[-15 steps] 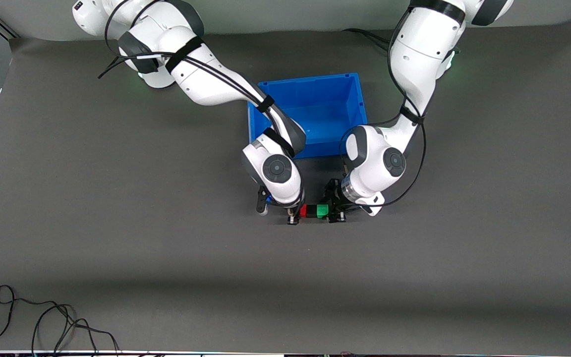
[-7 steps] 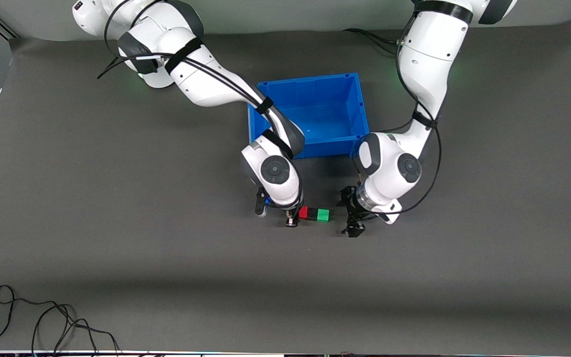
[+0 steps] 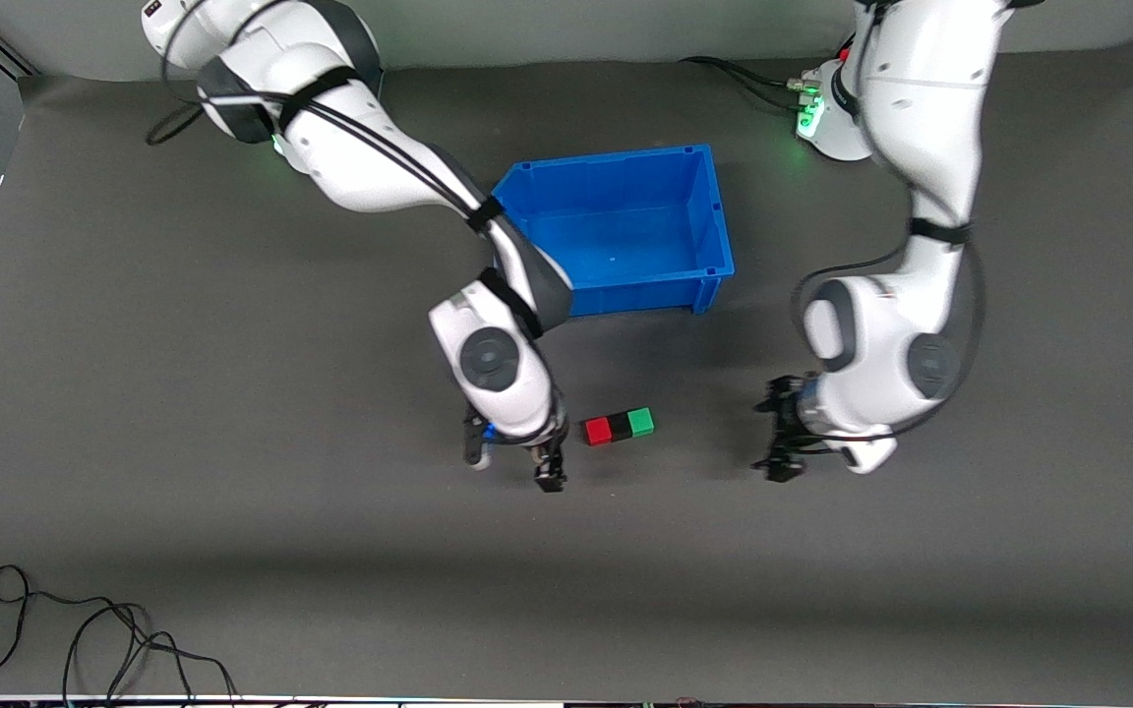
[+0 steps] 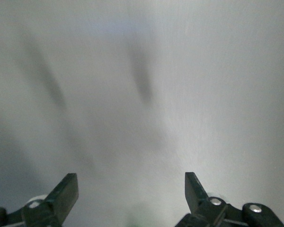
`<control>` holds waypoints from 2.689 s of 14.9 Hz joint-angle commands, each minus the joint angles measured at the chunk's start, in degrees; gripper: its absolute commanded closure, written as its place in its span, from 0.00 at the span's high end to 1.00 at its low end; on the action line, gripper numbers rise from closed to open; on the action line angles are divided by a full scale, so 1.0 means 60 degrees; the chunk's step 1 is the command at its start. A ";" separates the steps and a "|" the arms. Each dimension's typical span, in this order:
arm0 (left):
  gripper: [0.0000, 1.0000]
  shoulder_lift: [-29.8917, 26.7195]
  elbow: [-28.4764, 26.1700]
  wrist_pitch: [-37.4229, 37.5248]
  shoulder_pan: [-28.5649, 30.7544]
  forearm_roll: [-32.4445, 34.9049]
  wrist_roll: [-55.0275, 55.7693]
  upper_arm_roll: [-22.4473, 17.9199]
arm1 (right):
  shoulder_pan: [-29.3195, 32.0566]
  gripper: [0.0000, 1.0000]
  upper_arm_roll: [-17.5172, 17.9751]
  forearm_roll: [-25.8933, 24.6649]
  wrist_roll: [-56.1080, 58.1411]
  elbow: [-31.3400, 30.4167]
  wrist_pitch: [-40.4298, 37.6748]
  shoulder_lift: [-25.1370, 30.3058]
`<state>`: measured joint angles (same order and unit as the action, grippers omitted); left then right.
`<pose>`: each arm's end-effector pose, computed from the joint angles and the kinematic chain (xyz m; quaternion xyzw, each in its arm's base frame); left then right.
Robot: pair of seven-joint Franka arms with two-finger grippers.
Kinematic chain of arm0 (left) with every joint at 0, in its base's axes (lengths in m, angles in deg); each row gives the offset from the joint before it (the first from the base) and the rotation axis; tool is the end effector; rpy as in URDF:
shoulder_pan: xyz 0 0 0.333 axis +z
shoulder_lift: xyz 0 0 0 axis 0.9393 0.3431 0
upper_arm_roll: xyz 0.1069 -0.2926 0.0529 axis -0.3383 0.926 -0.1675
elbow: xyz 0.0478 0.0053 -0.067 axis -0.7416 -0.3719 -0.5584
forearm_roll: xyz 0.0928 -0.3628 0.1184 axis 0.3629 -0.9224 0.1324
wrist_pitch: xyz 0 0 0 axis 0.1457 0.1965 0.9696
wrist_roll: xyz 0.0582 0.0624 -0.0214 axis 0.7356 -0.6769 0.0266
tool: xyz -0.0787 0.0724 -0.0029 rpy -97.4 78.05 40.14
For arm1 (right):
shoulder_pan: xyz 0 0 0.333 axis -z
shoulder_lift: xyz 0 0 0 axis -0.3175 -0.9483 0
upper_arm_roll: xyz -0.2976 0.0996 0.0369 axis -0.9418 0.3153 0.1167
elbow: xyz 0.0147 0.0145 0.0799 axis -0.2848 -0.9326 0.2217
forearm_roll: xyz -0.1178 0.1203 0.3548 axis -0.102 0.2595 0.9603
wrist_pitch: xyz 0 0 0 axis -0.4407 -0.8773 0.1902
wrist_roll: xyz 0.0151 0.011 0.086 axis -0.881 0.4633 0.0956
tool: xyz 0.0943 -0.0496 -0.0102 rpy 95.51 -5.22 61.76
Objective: Attach green and red cubes to black cube
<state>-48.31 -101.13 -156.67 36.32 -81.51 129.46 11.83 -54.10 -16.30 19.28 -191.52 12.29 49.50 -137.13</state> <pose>0.6302 -0.1569 0.2505 0.7762 0.6142 -0.0958 0.1056 0.6542 0.4397 0.2733 -0.7134 0.6960 0.0325 0.0746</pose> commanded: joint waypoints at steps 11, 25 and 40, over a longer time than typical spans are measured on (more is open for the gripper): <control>1.00 -0.3216 0.0505 0.4873 0.0006 0.3993 -0.6677 -0.2755 | 0.3952 0.95 -0.0019 0.1459 0.9440 -0.0330 -0.8276 0.4837; 1.00 -0.4638 0.2091 0.5859 -0.0081 0.5269 -1.0737 -0.2580 | 0.4965 0.95 -0.1792 -0.1310 1.9102 -0.1046 -0.8956 0.6803; 1.00 -0.5869 0.1093 0.5680 0.5602 0.6031 -1.0590 0.3983 | 0.4277 0.96 -0.1733 -0.1618 1.9102 -0.5089 -0.5543 0.8926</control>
<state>-81.22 -92.63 -123.07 69.41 -46.48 65.70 34.95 -27.74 -26.71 11.13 -77.85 -12.33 12.83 -87.80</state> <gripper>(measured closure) 0.000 0.040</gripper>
